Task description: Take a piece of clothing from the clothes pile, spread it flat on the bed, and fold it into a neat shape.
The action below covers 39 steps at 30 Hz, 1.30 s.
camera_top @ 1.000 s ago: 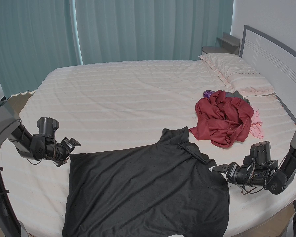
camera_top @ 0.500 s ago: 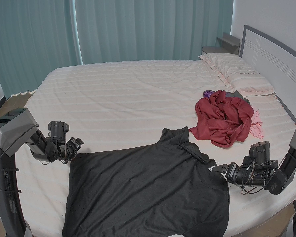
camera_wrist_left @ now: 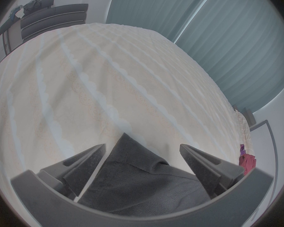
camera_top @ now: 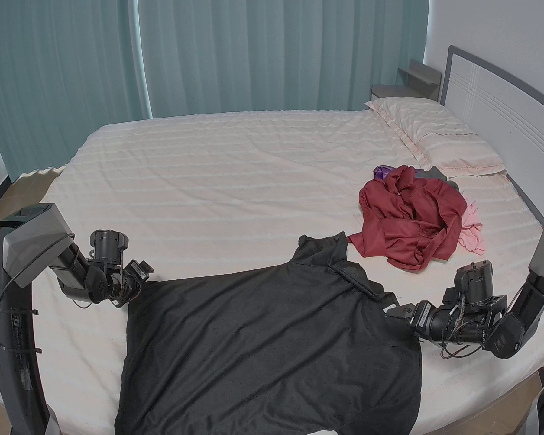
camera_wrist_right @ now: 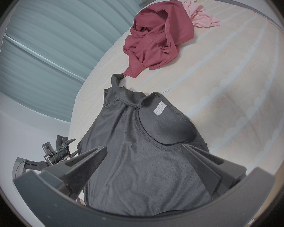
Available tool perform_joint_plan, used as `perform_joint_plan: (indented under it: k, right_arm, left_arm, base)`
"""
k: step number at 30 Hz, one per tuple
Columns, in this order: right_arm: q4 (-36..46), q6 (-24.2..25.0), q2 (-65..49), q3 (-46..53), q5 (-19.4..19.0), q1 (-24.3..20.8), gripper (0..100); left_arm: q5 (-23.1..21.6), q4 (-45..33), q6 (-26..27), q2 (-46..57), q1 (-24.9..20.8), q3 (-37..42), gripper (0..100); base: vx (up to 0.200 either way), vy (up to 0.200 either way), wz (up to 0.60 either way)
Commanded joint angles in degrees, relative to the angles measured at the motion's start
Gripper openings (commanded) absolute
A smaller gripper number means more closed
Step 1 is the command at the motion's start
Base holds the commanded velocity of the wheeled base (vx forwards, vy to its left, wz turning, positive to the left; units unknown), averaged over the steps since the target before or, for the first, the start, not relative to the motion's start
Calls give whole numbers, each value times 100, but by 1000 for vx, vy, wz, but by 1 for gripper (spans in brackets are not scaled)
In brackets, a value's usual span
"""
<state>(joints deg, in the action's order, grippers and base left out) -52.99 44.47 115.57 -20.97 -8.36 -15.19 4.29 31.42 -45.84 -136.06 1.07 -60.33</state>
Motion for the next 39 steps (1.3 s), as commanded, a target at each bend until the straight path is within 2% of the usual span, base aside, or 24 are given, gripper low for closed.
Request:
perform_joint_plan:
  k: [1,4,11,16,22,29,32,33,35,39]
  right_arm:
    - [-1,0,36,-21,-7,-10,100]
    - [-1,-9,62,-48,1,-10,100]
    - [17,-9,177,-373,10,34,100]
    - [166,-132,502,-1111,256,86,100]
    - [720,-114,836,-2131,265,7,100]
    - [808,-114,1425,-3238,353,-265,100]
    - [1212,-132,1583,-3792,406,-292,100]
    - [1212,-132,1583,-3792,406,-292,100]
    - [1819,-132,1750,-4398,414,-300,100]
    - [2065,-228,2049,-4978,529,-300,100]
  left_arm:
    - [-25,-4,22,-17,-19,57,0]
    - [-7,5,242,-123,-11,13,0]
    - [54,251,224,-105,121,-49,0]
    - [318,673,207,-140,279,-146,0]
    - [318,849,163,-175,350,-198,0]
    - [318,945,92,-377,332,-480,0]
    - [292,945,-39,-377,332,-506,0]
    - [292,945,-39,-377,332,-506,100]
    - [274,945,-39,-386,332,-506,100]
    - [265,945,-57,-377,332,-453,100]
  base:
    - [0,0,0]
    - [0,0,0]
    - [0,0,0]
    - [0,0,0]
    - [0,0,0]
    - [0,0,0]
    - [0,0,0]
    - [0,0,0]
    - [0,0,0]
    - [0,0,0]
